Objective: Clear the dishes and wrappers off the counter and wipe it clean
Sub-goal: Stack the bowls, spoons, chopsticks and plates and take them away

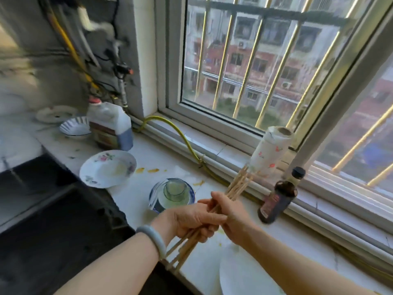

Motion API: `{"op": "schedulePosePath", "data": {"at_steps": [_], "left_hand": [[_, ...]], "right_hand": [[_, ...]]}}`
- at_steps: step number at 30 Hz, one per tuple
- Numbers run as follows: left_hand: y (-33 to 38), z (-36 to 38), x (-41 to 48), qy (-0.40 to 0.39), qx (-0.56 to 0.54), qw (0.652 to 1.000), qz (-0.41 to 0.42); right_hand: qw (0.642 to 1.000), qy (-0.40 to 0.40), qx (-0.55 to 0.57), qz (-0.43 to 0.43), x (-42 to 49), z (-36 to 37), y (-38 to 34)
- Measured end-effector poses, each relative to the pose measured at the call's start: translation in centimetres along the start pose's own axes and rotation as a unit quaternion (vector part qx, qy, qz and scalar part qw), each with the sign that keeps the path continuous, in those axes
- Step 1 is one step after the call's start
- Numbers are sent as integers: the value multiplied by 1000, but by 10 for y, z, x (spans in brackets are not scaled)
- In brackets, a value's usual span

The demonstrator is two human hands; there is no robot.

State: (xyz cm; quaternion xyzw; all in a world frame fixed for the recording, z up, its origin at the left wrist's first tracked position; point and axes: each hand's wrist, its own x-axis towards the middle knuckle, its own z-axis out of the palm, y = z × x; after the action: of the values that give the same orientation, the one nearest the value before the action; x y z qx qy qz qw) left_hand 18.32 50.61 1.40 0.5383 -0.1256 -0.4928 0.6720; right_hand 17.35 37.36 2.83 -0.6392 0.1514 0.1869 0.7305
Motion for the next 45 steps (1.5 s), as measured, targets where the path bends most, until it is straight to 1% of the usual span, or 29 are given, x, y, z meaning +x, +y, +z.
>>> {"op": "schedulePosePath", "data": {"at_steps": [2,6,7,11,15,18,22,25,28,31,33,35,37,41,45], "left_hand": [[2,-28,-26,18,-18,1000,17],[7,-94,-82,14,-81,996,44],[8,-111,-97,24,-95,994,51],[13,-162,-150,89,-140,985,55],[12,-207,-196,176,-160,970,52],[3,-234,-221,213,-198,955,62],[-11,-262,-247,238,-281,926,82],[-17,-281,-261,258,-339,899,101],[-15,-297,-272,309,-358,873,119],[-11,-313,-285,345,-405,834,148],[-9,-326,-295,366,-429,809,169],[-8,-339,-306,383,-459,780,184],[-7,-353,-317,391,-478,762,194],[4,-392,-340,428,-474,746,190],[8,-447,-362,446,-477,743,149]], "right_hand": [[1000,-23,-17,1,16,37,-7],[997,-67,-30,20,51,124,-19],[996,-78,-31,22,61,147,-21],[993,-114,-29,32,91,217,-28],[982,-170,-34,71,116,278,-27],[978,-182,-41,97,128,315,-22],[970,-195,-52,131,142,356,-17],[961,-215,-88,149,158,381,-14],[953,-236,-110,156,178,403,-15],[939,-266,-134,171,200,424,-18],[928,-282,-186,158,213,440,-22],[919,-281,-243,132,221,455,-27],[906,-285,-298,96,229,470,-31],[865,-282,-414,-5,261,513,-38],[811,-262,-514,-101,308,569,-37]]}}
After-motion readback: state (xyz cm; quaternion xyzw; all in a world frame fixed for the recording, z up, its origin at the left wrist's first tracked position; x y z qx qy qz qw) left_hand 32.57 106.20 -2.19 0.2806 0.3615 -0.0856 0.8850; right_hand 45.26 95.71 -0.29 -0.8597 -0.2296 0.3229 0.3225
